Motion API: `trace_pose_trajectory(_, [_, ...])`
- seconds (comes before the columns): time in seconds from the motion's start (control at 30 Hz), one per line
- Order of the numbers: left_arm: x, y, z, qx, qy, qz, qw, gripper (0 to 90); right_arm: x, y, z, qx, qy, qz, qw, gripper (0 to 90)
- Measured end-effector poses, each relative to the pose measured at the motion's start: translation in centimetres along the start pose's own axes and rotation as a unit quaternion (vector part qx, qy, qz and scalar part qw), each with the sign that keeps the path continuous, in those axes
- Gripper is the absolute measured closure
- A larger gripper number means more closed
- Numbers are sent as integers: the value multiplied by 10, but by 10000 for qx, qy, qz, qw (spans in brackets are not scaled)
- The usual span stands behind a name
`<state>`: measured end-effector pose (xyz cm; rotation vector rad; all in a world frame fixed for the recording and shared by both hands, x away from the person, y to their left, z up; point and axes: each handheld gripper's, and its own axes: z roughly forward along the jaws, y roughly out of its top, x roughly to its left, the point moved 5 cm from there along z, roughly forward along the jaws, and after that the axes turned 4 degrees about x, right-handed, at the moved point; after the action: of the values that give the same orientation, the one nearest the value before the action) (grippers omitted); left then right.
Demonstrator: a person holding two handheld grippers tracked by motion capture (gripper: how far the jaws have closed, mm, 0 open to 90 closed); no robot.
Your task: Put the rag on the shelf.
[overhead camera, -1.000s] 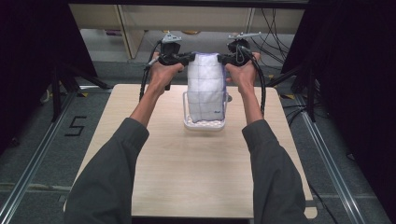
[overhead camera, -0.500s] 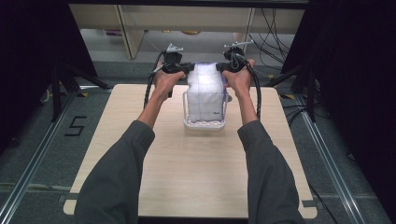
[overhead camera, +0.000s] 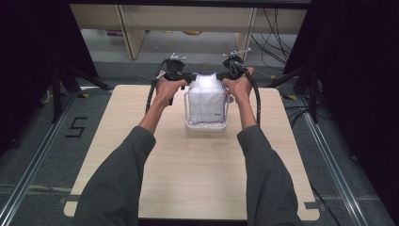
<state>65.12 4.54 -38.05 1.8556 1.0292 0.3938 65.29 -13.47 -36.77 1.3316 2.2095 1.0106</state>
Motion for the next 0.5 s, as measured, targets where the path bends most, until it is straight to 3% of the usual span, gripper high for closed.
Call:
trace_pose_trajectory(0.07, [0,-2,-2,-8,-36,-21,10000,702,1,0,2,30,95,75,9999,702])
trace_pose_trajectory(0.1, [1,-4,-4,24,-30,-29,10000,676,1,0,3,55,3,66,10000,652])
trace_pose_trajectory(0.27, [6,-6,-14,33,-34,-62,10000,656,-1,2,0,13,-6,47,10000,623])
trace_pose_trajectory(0.4, [13,-10,-26,104,17,-21,9999,640,-3,3,-10,-34,1,74,10000,612])
trace_pose_trajectory(0.5, [19,-15,-40,102,-66,-63,9999,620,-7,2,-20,-66,-6,58,10000,598])
